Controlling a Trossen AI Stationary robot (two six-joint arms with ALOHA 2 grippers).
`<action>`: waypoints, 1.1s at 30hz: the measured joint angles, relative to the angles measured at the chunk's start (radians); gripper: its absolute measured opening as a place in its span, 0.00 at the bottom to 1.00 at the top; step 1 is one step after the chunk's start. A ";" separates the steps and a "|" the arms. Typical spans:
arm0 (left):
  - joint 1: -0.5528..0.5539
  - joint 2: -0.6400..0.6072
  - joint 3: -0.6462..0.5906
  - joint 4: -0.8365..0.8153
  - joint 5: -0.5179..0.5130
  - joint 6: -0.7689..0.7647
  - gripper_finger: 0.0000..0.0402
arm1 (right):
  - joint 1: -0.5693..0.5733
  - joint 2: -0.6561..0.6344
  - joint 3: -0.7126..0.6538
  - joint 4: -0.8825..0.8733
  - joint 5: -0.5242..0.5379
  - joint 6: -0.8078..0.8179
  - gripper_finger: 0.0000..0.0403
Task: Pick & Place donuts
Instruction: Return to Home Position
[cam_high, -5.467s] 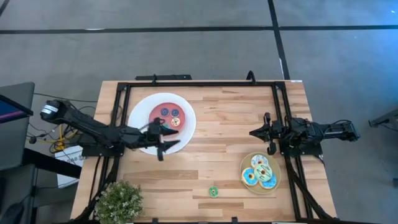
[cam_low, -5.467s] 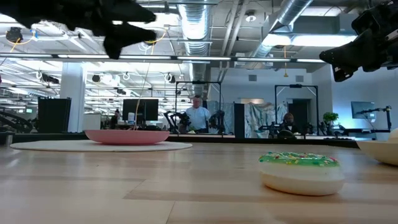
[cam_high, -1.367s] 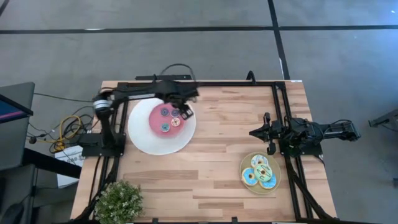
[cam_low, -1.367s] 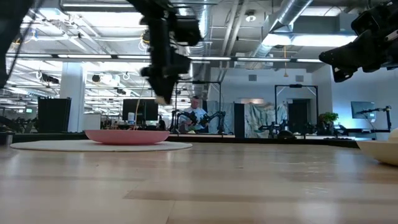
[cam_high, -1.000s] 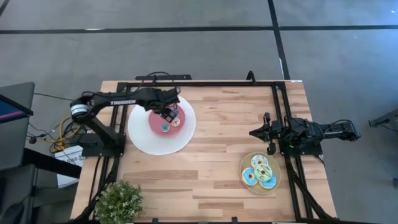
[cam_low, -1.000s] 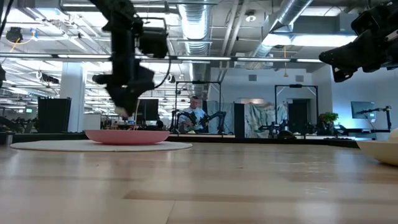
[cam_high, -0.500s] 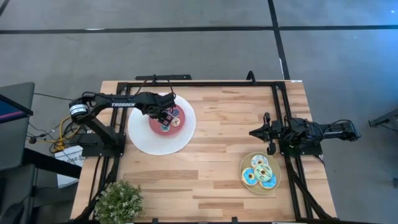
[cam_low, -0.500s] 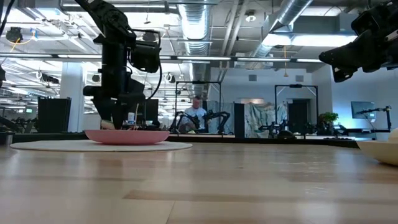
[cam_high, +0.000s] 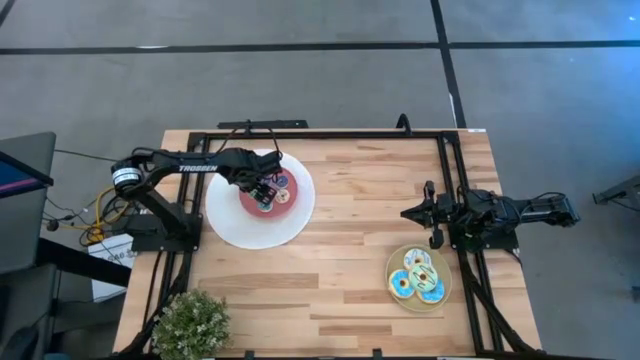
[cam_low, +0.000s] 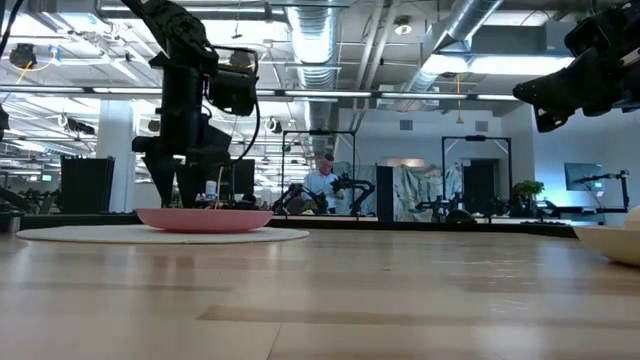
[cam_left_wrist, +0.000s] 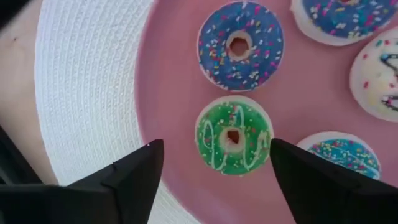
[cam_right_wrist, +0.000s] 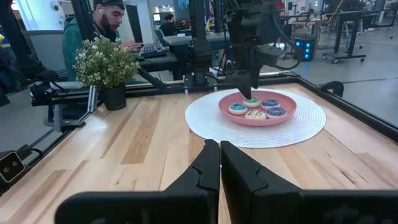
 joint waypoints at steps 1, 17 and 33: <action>0.000 -0.004 0.004 -0.001 -0.001 0.004 0.72 | 0.000 0.000 0.000 0.000 0.000 0.000 0.01; -0.488 -0.199 -0.021 0.595 -0.073 0.515 0.04 | 0.000 0.000 0.000 0.000 0.000 0.000 0.01; -0.389 -0.804 -0.762 1.326 0.204 0.494 0.00 | 0.000 0.000 0.000 0.000 0.000 0.000 0.01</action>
